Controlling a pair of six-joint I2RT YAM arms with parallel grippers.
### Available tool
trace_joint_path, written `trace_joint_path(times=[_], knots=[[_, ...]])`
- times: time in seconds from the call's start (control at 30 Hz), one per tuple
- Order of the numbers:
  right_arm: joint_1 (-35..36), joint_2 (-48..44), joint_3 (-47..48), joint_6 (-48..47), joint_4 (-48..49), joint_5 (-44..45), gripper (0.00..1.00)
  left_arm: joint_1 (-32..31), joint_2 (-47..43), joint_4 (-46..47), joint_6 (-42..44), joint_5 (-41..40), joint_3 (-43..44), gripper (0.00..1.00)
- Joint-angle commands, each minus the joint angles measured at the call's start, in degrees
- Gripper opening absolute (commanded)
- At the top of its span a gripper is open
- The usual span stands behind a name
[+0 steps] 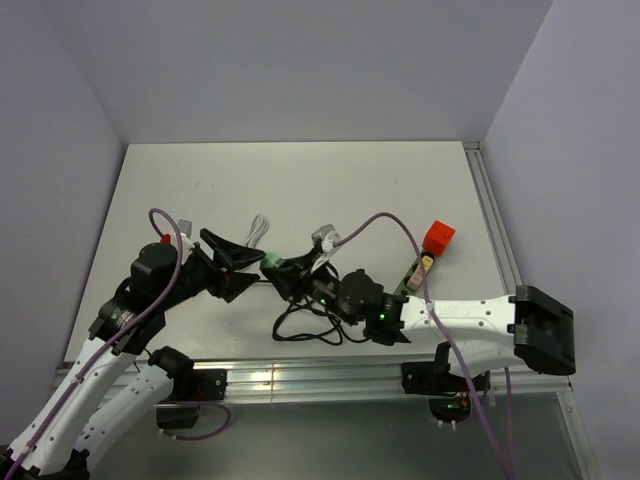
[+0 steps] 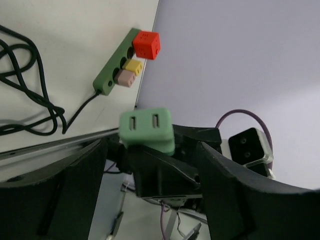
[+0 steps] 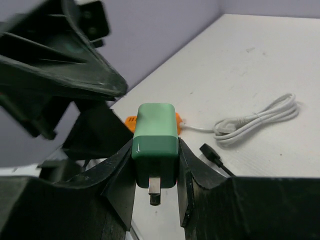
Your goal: Insert the plug
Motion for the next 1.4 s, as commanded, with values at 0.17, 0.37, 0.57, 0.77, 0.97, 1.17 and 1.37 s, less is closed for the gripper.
trace_joint_path(times=[0.17, 0.37, 0.57, 0.77, 0.97, 1.17, 1.37], knots=[[-5.0, -12.9, -7.9, -4.5, 7.3, -24.1, 0.0, -0.1, -1.9, 7.8, 2.3, 13.0, -4.2, 0.68], [-8.2, -10.9, -8.7, -2.0, 10.0, -32.4, 0.0, -0.1, -1.1, 12.5, 1.5, 17.9, -4.4, 0.65], [-8.5, -9.1, -9.0, -0.2, 13.2, -34.8, 0.0, 0.0, -1.2, 15.2, 0.1, 20.0, -5.4, 0.72], [-8.6, -9.3, -9.8, 0.8, 15.0, -38.3, 0.0, 0.0, -1.5, 18.0, -1.7, 22.2, -7.3, 0.67], [-10.9, -10.5, -11.0, 1.3, 14.7, -42.2, 0.0, 0.0, -2.1, 18.7, -1.1, 24.0, -7.4, 0.59], [-12.1, -12.0, -11.0, -0.3, 12.4, -43.9, 0.0, -0.1, -2.4, 19.7, -1.6, 27.1, -8.0, 0.56], [-12.2, -11.8, -9.6, -1.5, 11.0, -46.4, 0.0, -0.1, -2.8, 22.8, -5.4, 29.0, -10.5, 0.6]])
